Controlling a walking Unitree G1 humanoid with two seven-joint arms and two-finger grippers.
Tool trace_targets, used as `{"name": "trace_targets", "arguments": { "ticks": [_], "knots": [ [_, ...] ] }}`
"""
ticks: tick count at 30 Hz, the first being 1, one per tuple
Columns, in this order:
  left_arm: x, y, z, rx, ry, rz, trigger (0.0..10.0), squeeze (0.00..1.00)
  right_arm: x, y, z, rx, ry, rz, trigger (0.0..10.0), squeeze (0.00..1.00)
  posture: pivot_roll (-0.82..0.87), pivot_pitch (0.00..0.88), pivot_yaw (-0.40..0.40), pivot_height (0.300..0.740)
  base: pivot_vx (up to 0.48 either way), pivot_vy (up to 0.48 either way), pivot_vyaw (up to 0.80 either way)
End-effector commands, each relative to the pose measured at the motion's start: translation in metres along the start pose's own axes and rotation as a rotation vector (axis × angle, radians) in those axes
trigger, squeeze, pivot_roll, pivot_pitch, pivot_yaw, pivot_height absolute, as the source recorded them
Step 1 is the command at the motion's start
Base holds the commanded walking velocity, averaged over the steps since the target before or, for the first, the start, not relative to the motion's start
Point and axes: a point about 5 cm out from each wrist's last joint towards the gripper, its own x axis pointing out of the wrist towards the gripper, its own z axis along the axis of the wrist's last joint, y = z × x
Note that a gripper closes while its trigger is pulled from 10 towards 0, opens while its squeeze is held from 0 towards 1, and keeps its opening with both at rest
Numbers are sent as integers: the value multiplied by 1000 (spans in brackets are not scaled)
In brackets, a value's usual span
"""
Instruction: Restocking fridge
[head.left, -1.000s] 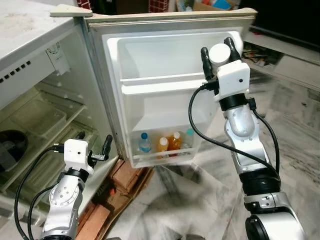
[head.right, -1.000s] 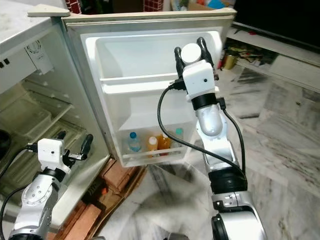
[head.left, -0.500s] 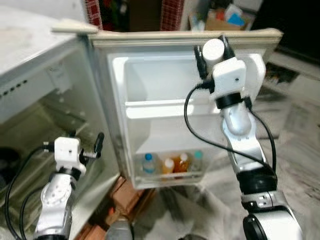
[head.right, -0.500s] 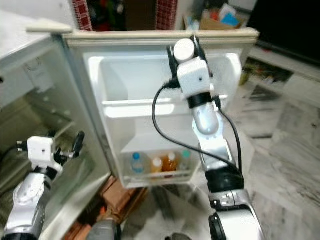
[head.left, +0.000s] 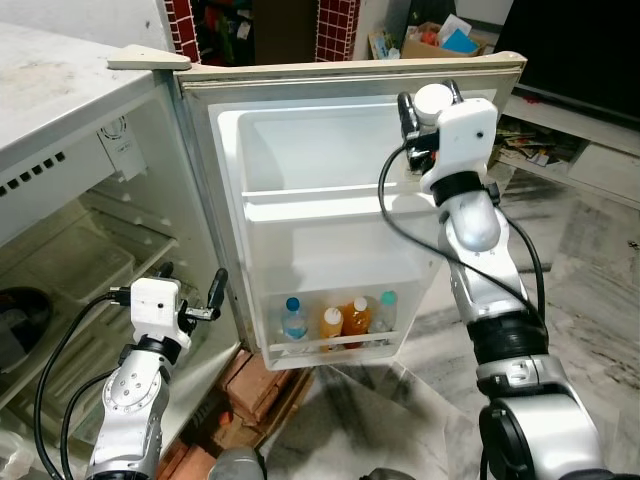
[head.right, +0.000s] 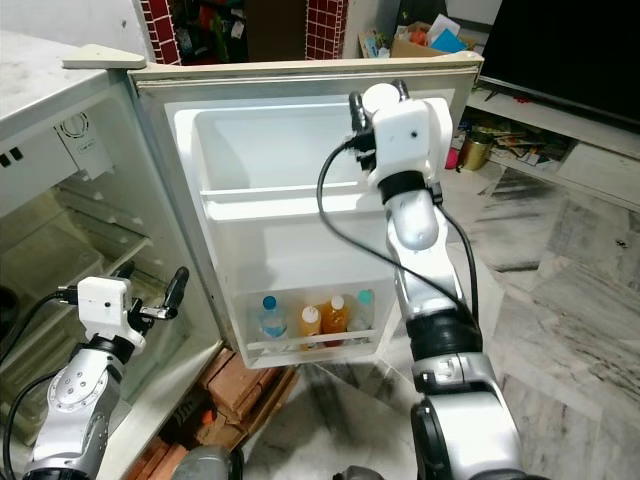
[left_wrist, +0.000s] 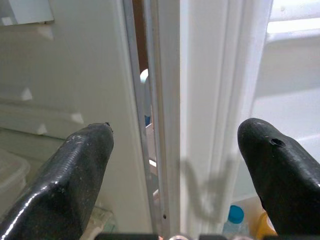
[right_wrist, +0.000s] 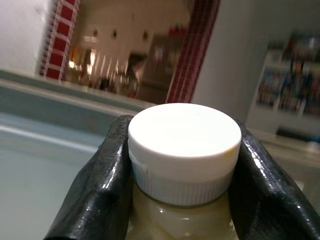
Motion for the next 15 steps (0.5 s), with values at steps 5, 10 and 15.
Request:
{"name": "trace_targets", "arguments": {
  "ticks": [5,10,15],
  "knots": [
    [0,0,0,8,5,2,10000,0,-3,-9,-23,31,117,-34,10000,0,59,0,-35,740,0,0,0],
    [0,0,0,13,6,3,10000,0,-4,-23,-38,55,212,-116,10000,0,62,0,-37,740,0,0,0],
    [0,0,-1,14,10,3,10000,0,-6,-36,-45,55,266,-206,10000,0,63,0,-37,740,0,0,0]
  ]
}}
